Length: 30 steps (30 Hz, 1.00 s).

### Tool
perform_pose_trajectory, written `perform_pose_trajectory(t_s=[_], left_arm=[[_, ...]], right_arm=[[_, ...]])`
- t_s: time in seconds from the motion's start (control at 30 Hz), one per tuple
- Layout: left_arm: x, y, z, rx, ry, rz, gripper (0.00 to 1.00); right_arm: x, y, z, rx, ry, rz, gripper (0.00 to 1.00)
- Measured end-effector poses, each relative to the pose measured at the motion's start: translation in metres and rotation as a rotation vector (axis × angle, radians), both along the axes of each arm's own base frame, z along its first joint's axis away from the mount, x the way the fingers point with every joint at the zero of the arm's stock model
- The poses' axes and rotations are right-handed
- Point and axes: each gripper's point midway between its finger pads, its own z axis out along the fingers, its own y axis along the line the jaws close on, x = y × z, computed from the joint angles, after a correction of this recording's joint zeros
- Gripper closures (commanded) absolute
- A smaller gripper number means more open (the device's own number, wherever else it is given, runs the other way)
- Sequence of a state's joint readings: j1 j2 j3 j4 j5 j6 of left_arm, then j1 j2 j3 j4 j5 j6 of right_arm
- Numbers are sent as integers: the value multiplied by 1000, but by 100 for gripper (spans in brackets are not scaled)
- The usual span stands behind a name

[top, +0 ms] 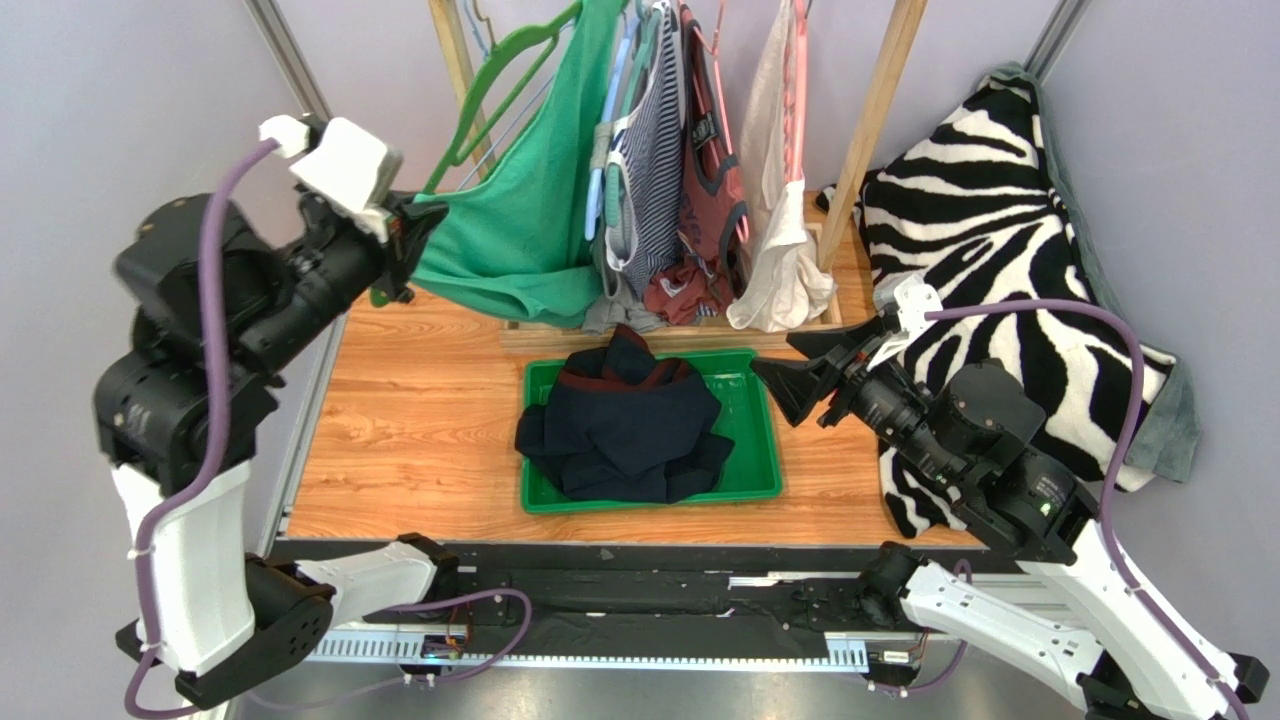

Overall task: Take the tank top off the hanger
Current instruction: Pick up the tank top from the clothesline.

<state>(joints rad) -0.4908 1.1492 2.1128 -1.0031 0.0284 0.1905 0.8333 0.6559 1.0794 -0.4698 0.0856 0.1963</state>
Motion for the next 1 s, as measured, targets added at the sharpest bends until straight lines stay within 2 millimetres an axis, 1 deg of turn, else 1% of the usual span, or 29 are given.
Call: perform_pose_trajectory(t_s=[0.13, 0.23, 0.3, 0.37, 0.47, 0.57, 0.63, 0.73, 0.83, 0.93, 0.97, 1.0], left_arm=[[-29, 2, 30, -31, -87, -69, 100], [-57, 5, 54, -62, -168, -132, 100], [-77, 6, 67, -84, -226, -180, 100], [-93, 5, 75, -98, -267, -226, 100], [-125, 7, 98, -134, -357, -305, 100], [-150, 6, 122, -166, -450, -375, 100], [-162, 5, 135, -182, -500, -415, 100], [-172, 1, 145, -191, -535, -465, 100], [-172, -6, 144, -189, -524, -502, 100], [-162, -15, 140, -177, -499, -520, 100], [-156, -19, 139, -171, -490, -523, 100], [-150, -22, 138, -166, -482, -525, 100]], right_arm=[[0, 1, -13, -13, 13, 2, 37], [0, 2, -17, -17, 16, 6, 37], [0, 2, -16, -10, 8, 8, 37], [-1, 1, -15, 5, -8, 10, 36], [-5, -1, -15, 25, -31, 19, 36], [-9, -1, -10, 45, -50, 35, 36], [-11, 3, -8, 56, -60, 61, 36], [-16, 16, -13, 64, -63, 127, 36], [-21, 34, -25, 64, -43, 215, 36], [-28, 56, -35, 63, -18, 329, 29], [-33, 65, -37, 61, -14, 381, 21], [-37, 72, -39, 57, -10, 415, 18]])
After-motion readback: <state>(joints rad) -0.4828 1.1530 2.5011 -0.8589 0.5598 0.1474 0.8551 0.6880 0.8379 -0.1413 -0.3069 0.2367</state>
